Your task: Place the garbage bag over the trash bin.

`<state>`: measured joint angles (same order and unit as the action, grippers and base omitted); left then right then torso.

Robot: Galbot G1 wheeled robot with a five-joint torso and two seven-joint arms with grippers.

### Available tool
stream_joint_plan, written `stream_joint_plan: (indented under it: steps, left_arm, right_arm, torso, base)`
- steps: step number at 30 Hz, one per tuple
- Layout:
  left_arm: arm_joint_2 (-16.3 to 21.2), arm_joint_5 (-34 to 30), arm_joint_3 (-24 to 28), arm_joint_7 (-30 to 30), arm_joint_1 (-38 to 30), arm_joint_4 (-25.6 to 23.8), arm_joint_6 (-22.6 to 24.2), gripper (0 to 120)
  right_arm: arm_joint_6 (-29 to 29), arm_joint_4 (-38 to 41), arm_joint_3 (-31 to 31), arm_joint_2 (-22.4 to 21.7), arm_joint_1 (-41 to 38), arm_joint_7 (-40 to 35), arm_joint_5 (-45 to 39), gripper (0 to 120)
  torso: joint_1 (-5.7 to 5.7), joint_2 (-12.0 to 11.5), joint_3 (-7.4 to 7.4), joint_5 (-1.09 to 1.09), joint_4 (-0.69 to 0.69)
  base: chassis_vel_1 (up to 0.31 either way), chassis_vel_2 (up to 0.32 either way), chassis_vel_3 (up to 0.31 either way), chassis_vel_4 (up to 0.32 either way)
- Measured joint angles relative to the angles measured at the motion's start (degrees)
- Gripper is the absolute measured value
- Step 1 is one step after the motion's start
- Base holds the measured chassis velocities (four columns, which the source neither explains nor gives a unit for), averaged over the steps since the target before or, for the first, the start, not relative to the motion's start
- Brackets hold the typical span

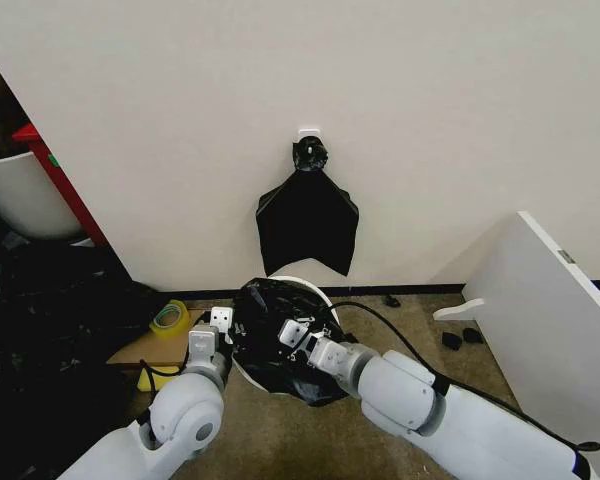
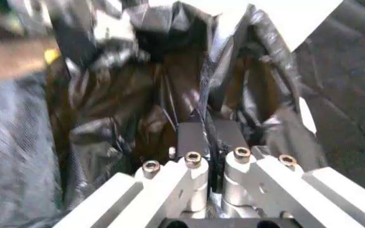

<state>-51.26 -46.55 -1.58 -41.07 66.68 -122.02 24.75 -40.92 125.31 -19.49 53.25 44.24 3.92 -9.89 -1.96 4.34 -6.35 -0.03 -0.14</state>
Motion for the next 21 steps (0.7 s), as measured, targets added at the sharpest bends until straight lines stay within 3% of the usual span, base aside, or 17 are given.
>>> stream_joint_plan:
  steps: [7,14,21]
  left_arm:
    - [1.73,5.53,-2.18,7.97,3.11,0.34,-6.35,1]
    - [2.36,8.75,-3.14,12.29,5.53,0.21,-10.77,1]
    - [3.24,13.21,-5.01,17.78,8.63,0.48,-18.16,1]
  right_arm:
    - [2.34,2.20,5.63,-1.09,-1.11,-3.82,-17.10,0]
    - [4.45,0.06,8.63,-2.60,-5.22,-6.52,-26.78,0]
    - [5.70,-5.92,11.52,-4.24,-7.49,-6.48,-28.82,0]
  torso:
    - [0.00,0.00,0.00,0.01,0.00]
    - [0.00,0.00,0.00,0.00,0.01]
    - [0.00,0.00,0.00,0.01,0.00]
  base:
    - [0.000,0.000,0.000,0.000]
    - [0.000,0.000,0.000,0.000]
    - [0.000,0.000,0.000,0.000]
